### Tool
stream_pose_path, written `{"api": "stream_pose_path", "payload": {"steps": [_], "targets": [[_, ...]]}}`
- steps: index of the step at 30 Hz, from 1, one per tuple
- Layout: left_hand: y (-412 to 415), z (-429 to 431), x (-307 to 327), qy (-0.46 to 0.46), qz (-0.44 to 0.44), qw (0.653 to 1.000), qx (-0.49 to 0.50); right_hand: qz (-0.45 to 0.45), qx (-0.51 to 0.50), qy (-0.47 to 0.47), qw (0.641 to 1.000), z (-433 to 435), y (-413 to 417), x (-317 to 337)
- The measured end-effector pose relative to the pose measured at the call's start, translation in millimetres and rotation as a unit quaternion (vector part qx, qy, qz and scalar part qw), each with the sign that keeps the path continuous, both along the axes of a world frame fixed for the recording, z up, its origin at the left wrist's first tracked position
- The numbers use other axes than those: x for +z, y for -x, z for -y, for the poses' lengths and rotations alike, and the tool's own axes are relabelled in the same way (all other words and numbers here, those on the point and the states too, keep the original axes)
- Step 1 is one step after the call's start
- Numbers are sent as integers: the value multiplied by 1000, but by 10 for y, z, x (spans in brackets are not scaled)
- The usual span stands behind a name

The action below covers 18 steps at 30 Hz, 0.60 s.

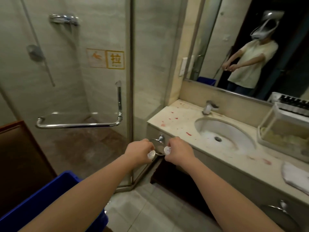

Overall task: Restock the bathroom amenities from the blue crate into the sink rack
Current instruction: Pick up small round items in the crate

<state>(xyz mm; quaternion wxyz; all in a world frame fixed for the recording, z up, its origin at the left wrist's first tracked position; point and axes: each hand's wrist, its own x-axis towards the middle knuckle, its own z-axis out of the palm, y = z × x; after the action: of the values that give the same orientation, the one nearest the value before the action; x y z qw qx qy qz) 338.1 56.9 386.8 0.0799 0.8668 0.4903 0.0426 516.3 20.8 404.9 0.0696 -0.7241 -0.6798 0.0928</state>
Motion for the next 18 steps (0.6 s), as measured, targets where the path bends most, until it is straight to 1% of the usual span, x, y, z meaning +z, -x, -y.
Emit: {"api": "stream_pose_path", "payload": {"steps": [8, 13, 18], "targets": [[-1311, -385, 231, -34, 16, 998, -56, 22, -51, -15, 998, -172, -1224, 173], [-2064, -514, 321, -45, 37, 995, -85, 18, -103, -25, 994, -186, -1909, 237], [-2700, -604, 422, -35, 48, 992, -115, 2, -148, -10, 989, -162, -2487, 307]]}}
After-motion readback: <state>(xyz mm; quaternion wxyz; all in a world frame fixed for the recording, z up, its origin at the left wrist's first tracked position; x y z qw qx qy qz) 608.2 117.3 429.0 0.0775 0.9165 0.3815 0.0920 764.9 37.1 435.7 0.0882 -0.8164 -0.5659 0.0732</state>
